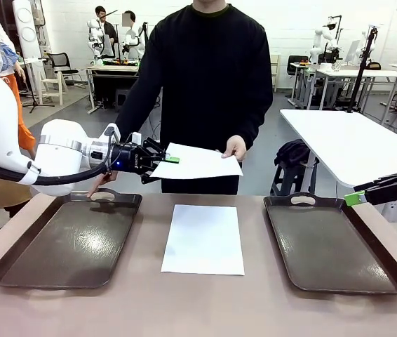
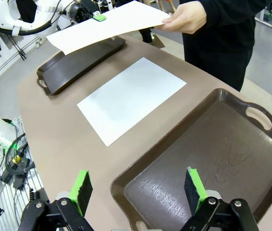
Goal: Sort the A4 documents.
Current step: Receive the A4 Paper.
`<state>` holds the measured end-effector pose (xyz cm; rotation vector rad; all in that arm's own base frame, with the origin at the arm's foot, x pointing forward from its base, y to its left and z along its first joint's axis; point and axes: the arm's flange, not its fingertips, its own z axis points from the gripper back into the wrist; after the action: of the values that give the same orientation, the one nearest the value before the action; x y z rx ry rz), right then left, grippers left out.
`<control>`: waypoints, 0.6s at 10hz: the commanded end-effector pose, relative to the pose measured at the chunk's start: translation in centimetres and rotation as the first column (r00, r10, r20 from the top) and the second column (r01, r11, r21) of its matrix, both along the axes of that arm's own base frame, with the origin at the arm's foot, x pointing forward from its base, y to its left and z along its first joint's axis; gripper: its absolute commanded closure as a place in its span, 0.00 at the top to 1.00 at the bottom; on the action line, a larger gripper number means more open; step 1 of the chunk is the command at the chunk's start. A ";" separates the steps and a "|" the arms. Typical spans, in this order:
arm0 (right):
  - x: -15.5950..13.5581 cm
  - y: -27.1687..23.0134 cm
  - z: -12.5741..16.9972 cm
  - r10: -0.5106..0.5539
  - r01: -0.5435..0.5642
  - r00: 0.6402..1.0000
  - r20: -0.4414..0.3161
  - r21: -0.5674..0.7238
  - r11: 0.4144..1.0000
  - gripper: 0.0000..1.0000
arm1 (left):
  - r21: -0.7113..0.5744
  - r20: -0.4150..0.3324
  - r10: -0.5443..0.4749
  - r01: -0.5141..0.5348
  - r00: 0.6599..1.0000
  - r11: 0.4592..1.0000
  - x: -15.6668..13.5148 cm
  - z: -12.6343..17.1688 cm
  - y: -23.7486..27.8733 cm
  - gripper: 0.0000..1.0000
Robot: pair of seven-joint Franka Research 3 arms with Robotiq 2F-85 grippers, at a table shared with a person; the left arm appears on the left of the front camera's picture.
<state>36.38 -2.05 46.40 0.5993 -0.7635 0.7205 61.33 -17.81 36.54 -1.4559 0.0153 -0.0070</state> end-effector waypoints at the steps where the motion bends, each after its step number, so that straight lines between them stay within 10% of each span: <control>1: 0.5 0.0 -0.3 0.013 -0.014 1.000 0.023 0.025 1.000 1.00 | 0.014 -0.007 -0.016 0.016 1.000 1.000 0.7 0.3 0.2 0.02; 6: 0.5 0.0 -0.3 0.013 -0.014 1.000 0.023 0.025 1.000 1.00 | -0.007 0.030 -0.013 0.013 0.999 1.000 0.5 0.5 0.2 0.00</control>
<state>36.38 -2.05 46.40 0.5992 -0.7635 0.7203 61.55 -17.66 36.86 -1.4555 0.0056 -0.0129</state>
